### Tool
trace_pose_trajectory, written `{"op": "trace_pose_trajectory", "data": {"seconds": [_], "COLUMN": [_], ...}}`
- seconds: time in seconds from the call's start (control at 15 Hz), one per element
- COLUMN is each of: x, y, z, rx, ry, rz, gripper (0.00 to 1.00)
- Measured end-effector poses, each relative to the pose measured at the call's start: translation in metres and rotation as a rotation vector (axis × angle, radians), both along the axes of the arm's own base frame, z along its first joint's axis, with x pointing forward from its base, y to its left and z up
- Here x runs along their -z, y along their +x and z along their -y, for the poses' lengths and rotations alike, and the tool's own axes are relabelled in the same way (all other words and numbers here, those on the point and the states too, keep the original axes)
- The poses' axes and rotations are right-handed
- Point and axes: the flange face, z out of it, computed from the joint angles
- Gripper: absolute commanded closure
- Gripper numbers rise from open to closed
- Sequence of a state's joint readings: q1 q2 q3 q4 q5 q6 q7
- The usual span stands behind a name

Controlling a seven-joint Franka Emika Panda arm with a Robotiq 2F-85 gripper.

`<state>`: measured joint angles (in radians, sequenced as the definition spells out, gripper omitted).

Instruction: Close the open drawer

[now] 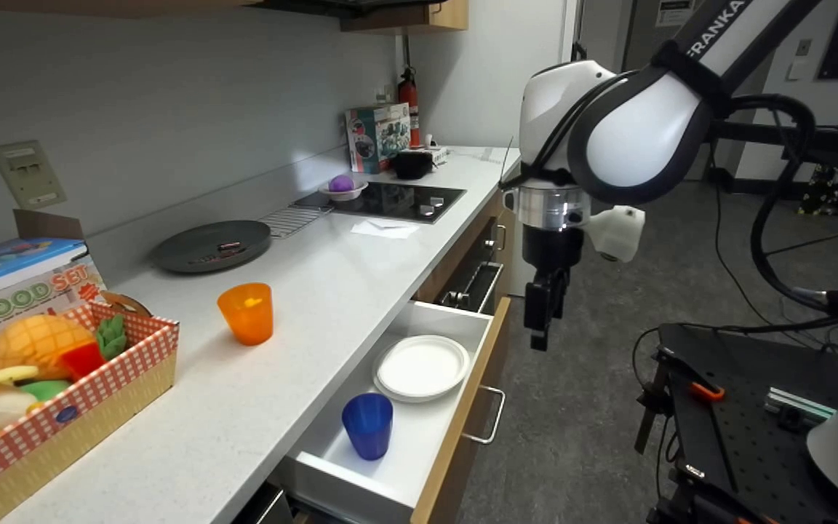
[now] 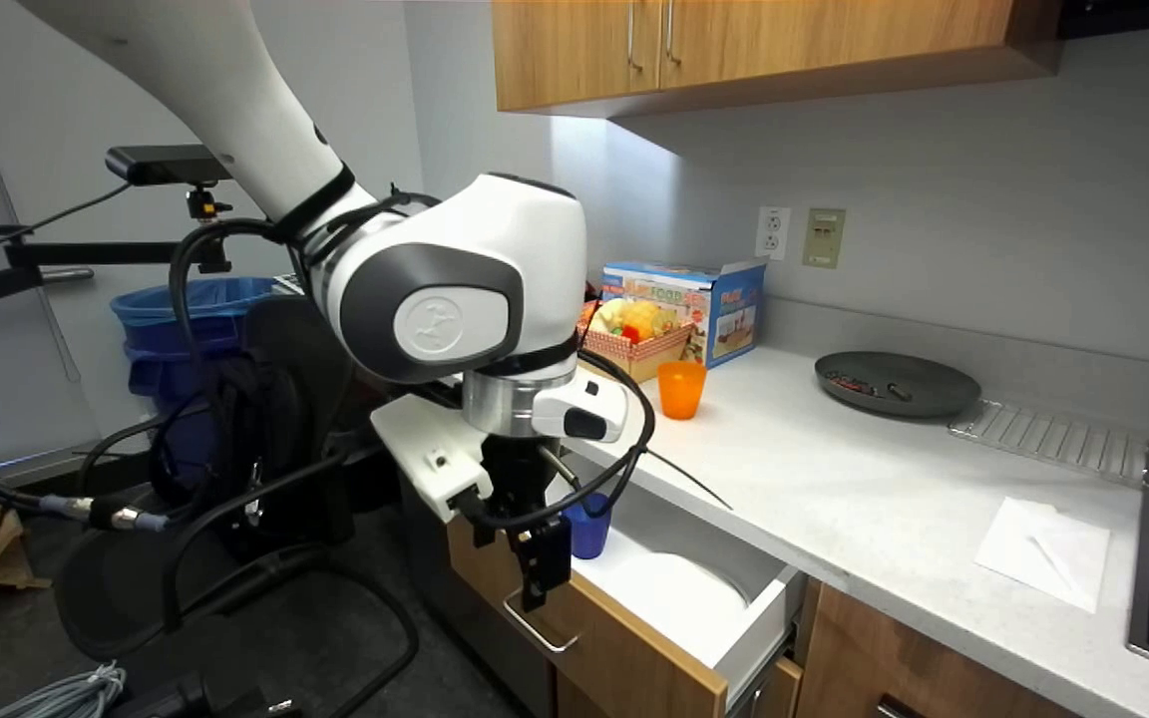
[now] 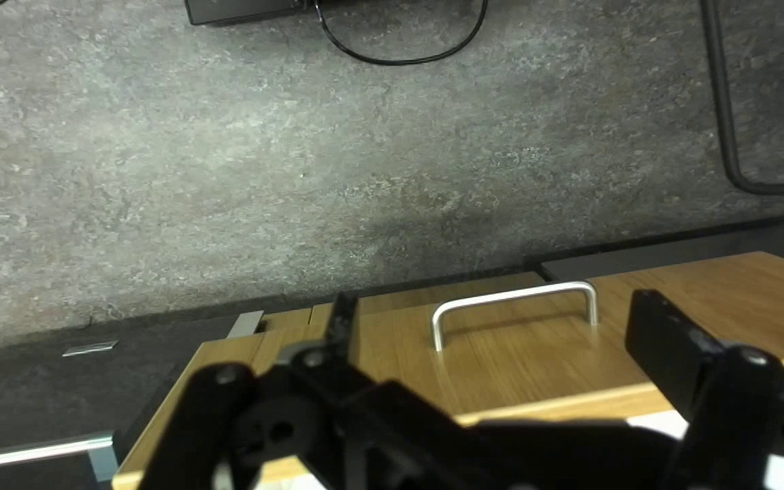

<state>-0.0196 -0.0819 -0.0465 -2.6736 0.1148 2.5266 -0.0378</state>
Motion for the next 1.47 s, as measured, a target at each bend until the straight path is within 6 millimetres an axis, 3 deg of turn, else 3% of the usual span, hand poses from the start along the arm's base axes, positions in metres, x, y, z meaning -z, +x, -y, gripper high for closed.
{"op": "trace_pose_trajectory", "data": {"seconds": [0.4,0.73,1.2,1.47], "x": [0.058,0.092,0.118,0.120], "y": [-0.004,-0.001,0.007,0.034], "z": [-0.010,-0.034,-0.058,-0.060], "rx": [-0.061,-0.119,-0.122,-0.063], "ry": [0.011,-0.012,-0.047,-0.057], "rz": [0.028,0.075,0.148,0.197], "gripper": [0.00,0.00,0.00,0.00]}}
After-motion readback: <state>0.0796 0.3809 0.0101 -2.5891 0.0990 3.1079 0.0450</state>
